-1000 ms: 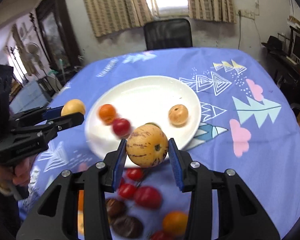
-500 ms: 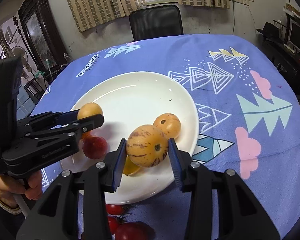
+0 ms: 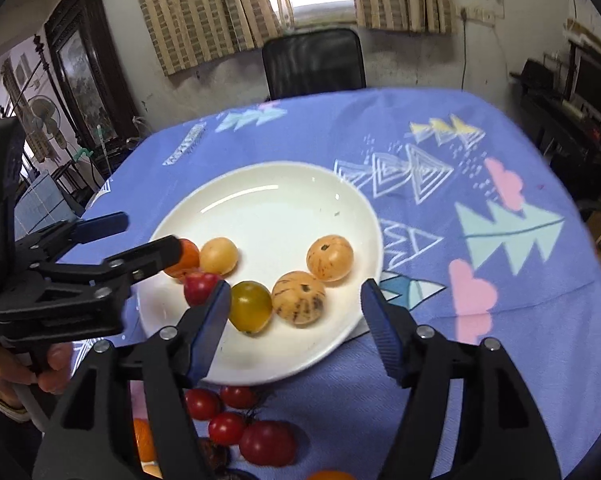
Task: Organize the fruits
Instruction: 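Carry both fruits onto the white plate and open both tools, then withdraw both tools from the plate toward the remaining fruits, then grasp the red tomato with the right tool while the left tool grasps a pale spotted round fruit, then carry the red tomato and pale spotted fruit onto the white plate and open both tools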
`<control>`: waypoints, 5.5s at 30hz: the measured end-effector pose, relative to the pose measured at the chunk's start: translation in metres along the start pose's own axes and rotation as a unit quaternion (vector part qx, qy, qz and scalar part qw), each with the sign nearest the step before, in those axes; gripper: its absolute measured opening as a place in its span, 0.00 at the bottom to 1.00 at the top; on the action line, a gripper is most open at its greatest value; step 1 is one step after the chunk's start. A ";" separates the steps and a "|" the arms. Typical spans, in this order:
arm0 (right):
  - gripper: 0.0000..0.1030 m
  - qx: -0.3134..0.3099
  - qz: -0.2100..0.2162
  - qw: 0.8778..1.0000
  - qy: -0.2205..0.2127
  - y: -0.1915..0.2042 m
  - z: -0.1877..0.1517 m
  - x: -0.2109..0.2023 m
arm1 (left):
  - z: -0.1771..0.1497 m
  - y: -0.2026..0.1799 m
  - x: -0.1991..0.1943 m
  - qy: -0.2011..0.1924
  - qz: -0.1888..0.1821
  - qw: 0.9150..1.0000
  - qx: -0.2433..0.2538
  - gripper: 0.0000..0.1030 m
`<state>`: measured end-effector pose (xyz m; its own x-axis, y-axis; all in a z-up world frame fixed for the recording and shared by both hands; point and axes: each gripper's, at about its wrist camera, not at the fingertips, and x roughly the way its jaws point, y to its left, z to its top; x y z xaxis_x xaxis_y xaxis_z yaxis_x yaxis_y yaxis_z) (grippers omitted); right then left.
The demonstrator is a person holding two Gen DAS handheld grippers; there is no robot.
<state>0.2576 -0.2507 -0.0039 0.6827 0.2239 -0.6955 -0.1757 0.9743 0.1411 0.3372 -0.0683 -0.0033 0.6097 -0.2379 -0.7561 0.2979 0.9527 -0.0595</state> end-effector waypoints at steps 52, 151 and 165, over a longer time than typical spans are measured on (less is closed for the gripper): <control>0.35 0.091 0.006 0.995 0.034 -0.011 -0.162 -0.040 | -0.217 -0.018 -0.114 -0.026 -0.126 0.991 0.028 0.98; 0.34 0.036 0.075 0.996 -0.018 0.014 -0.087 -0.058 | -0.161 -0.017 -0.105 0.001 -0.107 0.994 -0.015 0.46; 0.34 0.060 0.044 0.997 -0.012 0.012 0.017 0.053 | -0.027 0.016 -0.017 -0.025 -0.048 0.996 -0.066 0.46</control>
<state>0.3034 -0.2267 -0.0271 0.6856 0.3081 -0.6595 -0.1503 0.9464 0.2858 0.3121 -0.0441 -0.0087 0.6196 -0.3359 -0.7094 0.2604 0.9406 -0.2180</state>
